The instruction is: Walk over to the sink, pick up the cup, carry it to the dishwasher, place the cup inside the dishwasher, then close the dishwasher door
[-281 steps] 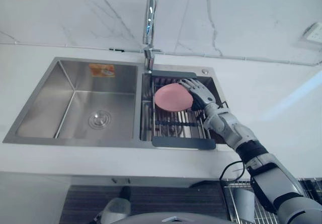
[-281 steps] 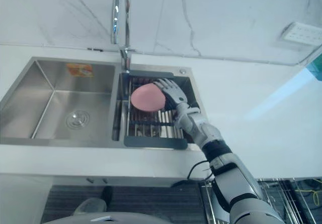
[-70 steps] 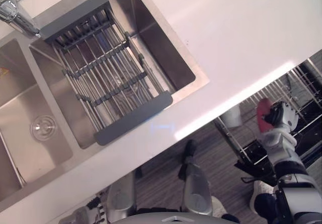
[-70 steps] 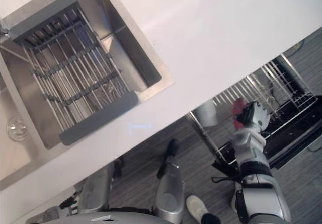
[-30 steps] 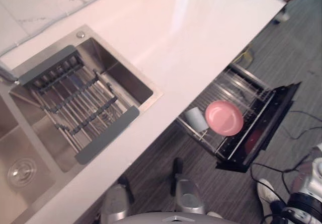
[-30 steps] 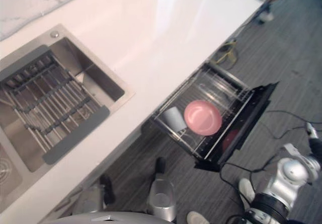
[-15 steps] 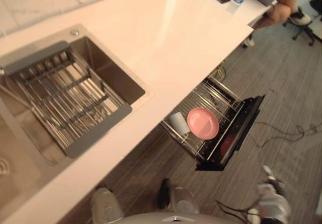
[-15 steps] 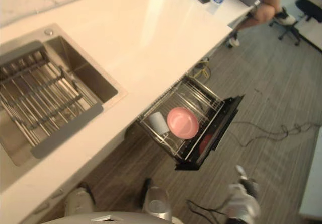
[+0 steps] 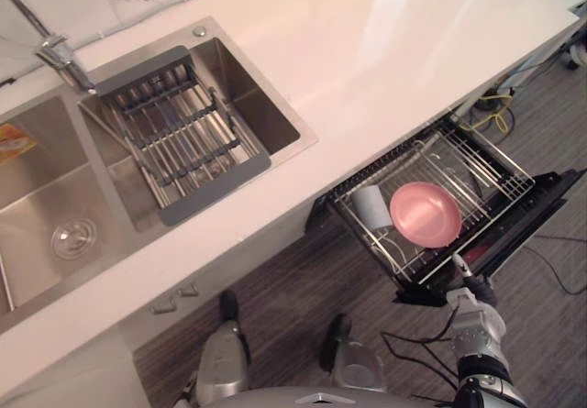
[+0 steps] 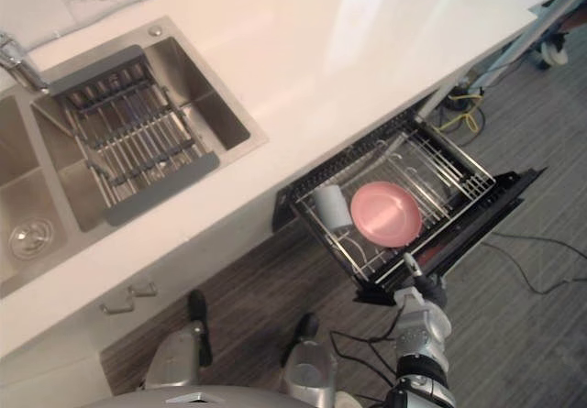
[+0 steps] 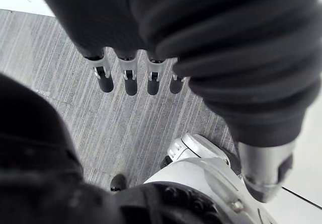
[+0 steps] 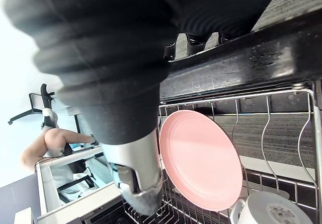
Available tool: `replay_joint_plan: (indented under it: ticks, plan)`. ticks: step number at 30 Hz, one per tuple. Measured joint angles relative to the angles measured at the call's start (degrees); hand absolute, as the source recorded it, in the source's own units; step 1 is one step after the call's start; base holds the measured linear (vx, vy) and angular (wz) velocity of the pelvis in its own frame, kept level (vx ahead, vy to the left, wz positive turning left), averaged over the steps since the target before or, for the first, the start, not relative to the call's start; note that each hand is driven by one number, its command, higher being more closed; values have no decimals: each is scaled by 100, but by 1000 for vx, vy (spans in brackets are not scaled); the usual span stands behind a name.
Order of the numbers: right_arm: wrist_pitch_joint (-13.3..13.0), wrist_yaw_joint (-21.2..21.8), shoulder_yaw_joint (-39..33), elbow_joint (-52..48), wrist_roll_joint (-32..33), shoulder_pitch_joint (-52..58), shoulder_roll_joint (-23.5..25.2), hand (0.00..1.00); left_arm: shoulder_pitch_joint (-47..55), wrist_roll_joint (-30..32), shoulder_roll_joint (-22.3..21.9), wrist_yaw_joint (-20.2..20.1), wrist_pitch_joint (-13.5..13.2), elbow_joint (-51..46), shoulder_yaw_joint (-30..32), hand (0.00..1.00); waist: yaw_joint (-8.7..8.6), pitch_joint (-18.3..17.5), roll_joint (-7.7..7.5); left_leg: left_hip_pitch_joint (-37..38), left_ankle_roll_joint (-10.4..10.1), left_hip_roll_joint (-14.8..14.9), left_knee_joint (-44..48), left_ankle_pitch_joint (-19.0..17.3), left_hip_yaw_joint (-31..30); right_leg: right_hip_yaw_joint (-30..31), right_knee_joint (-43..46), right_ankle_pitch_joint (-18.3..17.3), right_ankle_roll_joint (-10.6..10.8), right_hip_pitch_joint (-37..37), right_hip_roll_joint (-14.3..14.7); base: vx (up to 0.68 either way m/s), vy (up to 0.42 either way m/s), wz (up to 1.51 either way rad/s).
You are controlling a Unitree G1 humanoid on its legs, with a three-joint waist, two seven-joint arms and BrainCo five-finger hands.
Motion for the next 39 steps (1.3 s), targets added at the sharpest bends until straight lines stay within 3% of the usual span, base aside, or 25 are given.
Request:
replay_joint_plan:
  ticks: [4, 9, 11, 18, 22, 24, 26, 29, 33, 35, 36, 37, 38, 39]
  plan:
    - [-5, -147, 214, 7, 1, -24, -195, 0, 0, 168, -13, -165, -53, 24, -128, 0, -2, -5, 58, 33, 0, -109, -61, -1, -2, -14, 144, -42, 45, -15, -125, -25, 39, 9]
    - [-367, -209, 220, 7, 290, -59, -186, 0, 2, 257, -71, -228, -241, 61, -251, 0, 4, -29, 174, 32, 8, -311, -92, 41, -174, -160, 612, -262, 173, -81, -455, 22, 16, 20]
    - [-468, -270, 219, 6, 508, -325, -146, 0, 2, 319, -85, -328, -327, 78, -247, 0, 7, -32, 178, -67, 26, -420, -245, 225, -212, -176, 965, -388, 169, -359, -633, 24, 13, 21]
    - [-511, -267, 323, -45, 897, -1178, -85, 0, -14, 418, -174, -455, -494, 0, -230, 0, 146, -26, 247, -419, 126, -660, -385, 467, -561, -529, 1701, -671, 182, -671, -1115, -24, -15, 37]
    - [-535, -158, 683, -48, 1067, -1878, -342, 0, -67, 398, -234, -474, -590, -12, -208, 0, 245, -13, 384, -730, 101, -648, -402, 486, -638, -722, 1835, -726, 142, -851, -1158, -88, -28, 32]
    - [-473, -148, 857, 30, 1240, -2291, -669, 0, -180, 342, -262, -587, -635, -15, -257, 0, 462, 13, 465, -950, 93, -663, -395, 541, -728, -791, 1975, -777, 120, -1017, -1213, -70, -57, 33]
    - [-755, 60, 804, 98, 1430, -2365, -695, 0, -183, 294, -290, -632, -698, -7, -268, 0, 457, 64, 513, -1139, 169, -672, -385, 794, -915, -861, 2091, -823, 109, -1146, -1213, -12, -59, 26]
    - [-834, 134, 853, 235, 1570, -2489, -705, 0, -227, 297, -219, -645, -808, -29, -327, 0, 424, 102, 467, -1282, 171, -665, -386, 868, -1009, -896, 2129, -814, 90, -1250, -1193, -6, -58, 9]
    - [-988, 104, 868, 501, 1633, -2813, -709, 0, -250, 228, -219, -823, -1090, -126, -483, 0, 469, 201, 532, -1329, 166, -576, -393, 867, -1109, -846, 2074, -843, 30, -1319, -1062, -87, -48, -6]
    - [-990, 54, 873, 499, 1558, -2912, -767, 0, -266, 74, -224, -969, -1220, -139, -557, 0, 476, 285, 634, -1329, 70, -525, -420, 788, -1111, -771, 1993, -829, 12, -1314, -943, -126, -28, -3]
    - [-992, -14, 881, 487, 1411, -2969, -809, 0, -327, 67, -207, -1144, -1342, -167, -635, 0, 472, 383, 622, -1326, -277, -523, -391, 500, -1075, -723, 1785, -766, -15, -1293, -905, -82, -3, -6]
    - [-1016, -45, 891, 404, 1087, -2975, -828, 0, -394, 79, -209, -1342, -1521, -165, -715, 0, 488, 492, 527, -1346, -102, -601, -183, 481, -1064, -688, 1609, -653, -20, -1288, -930, -54, -12, -18]
    - [-1013, -48, 919, 330, 946, -2956, -824, 0, -395, 81, -199, -1421, -1617, -179, -731, 0, 506, 518, 568, -1318, -40, -632, 90, 520, -1095, -636, 1587, -626, -11, -1275, -903, 9, -28, -29]
    - [-1034, -66, 1055, 75, 778, -2794, -771, 0, -410, 67, -193, -1483, -1784, -218, -780, 0, 474, 551, 584, -1213, 214, -638, 131, 406, -1107, -587, 1587, -559, 7, -1231, -874, 35, -27, -15]
